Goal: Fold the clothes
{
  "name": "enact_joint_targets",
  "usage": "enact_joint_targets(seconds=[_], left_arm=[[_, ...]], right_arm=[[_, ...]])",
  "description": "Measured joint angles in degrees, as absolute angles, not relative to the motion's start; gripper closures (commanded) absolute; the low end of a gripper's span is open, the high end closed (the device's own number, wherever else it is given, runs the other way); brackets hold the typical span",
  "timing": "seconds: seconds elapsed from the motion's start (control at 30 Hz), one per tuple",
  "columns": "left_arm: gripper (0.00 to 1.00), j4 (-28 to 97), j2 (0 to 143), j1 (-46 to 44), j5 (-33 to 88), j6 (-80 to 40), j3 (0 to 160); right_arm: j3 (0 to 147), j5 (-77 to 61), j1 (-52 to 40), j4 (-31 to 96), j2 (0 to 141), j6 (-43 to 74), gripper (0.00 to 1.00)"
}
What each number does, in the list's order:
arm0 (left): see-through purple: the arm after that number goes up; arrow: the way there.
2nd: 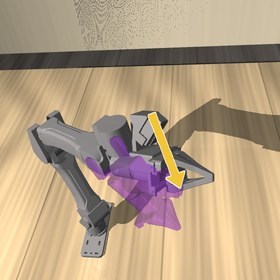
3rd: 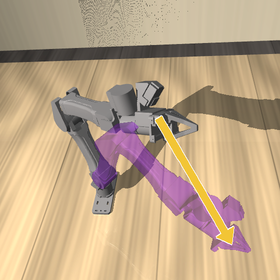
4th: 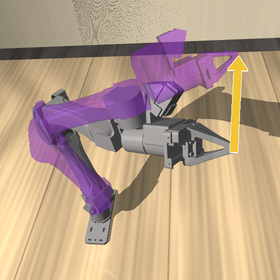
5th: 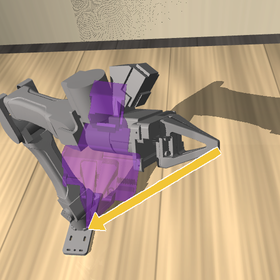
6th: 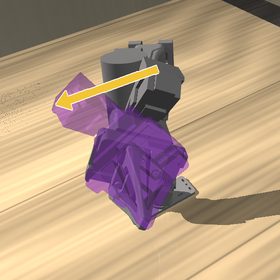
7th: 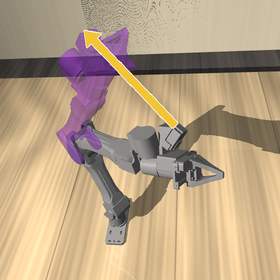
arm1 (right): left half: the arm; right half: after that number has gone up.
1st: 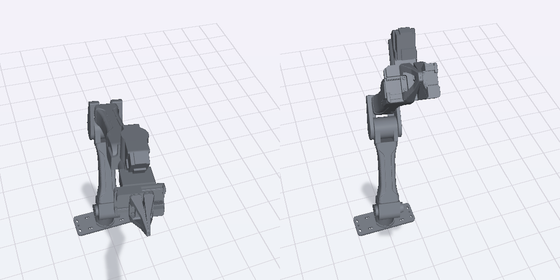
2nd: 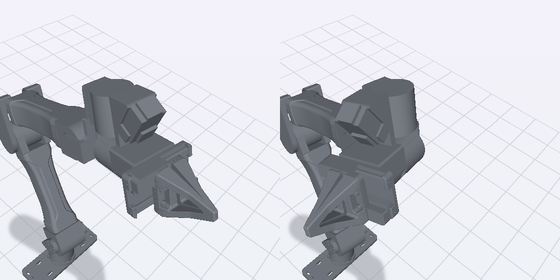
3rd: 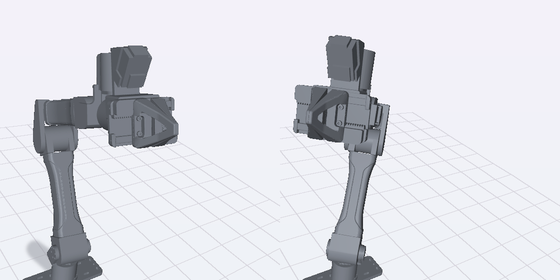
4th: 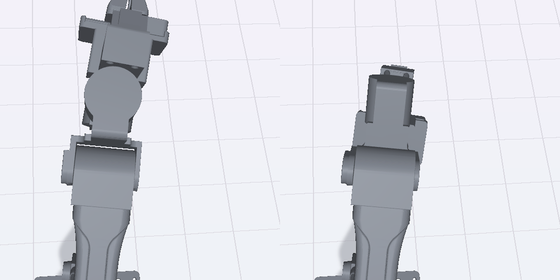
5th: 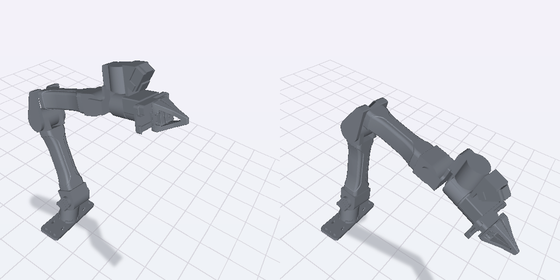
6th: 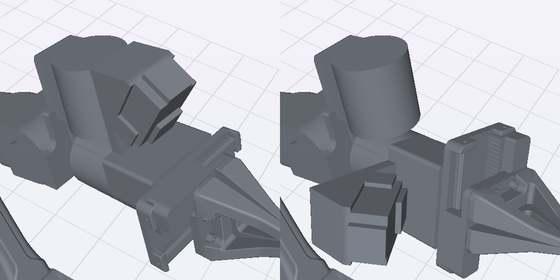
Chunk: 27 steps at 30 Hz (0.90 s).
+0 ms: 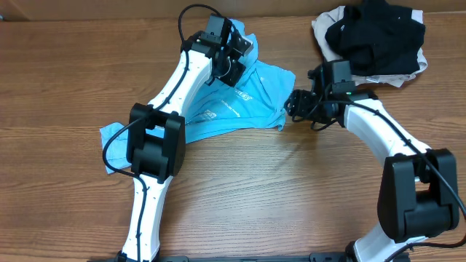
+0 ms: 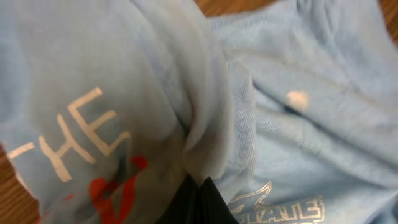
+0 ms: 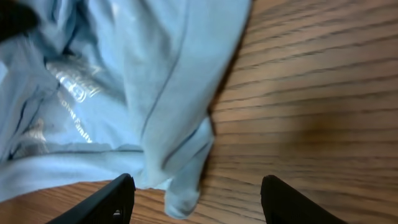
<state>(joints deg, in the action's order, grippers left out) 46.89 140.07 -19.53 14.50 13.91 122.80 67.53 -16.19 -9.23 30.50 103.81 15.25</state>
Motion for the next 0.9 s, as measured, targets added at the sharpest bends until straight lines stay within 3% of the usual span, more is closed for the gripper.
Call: enact_joint_targets(seconds=[0.37,0.67,0.8,0.9], left_arm=[[0.96,52.77,140.07,-19.44,13.21,10.31,131.85],[0.96,57.74,140.07,-16.47,11.9,6.0,137.99],[0.96,59.05,140.07,-14.61,11.7,5.65,139.92],[0.96,59.57,140.07,-13.37,11.53,5.43,141.64]], right_arm=[[67.53,-9.02,-17.67,30.2,104.79,12.36,0.41],[67.53,-4.43,-18.46,31.53,107.55,11.94,0.45],[67.53,-3.95,-18.46,31.35,107.87,12.03,0.55],[67.55,-3.77,-18.46,31.05,109.23,12.08,0.72]])
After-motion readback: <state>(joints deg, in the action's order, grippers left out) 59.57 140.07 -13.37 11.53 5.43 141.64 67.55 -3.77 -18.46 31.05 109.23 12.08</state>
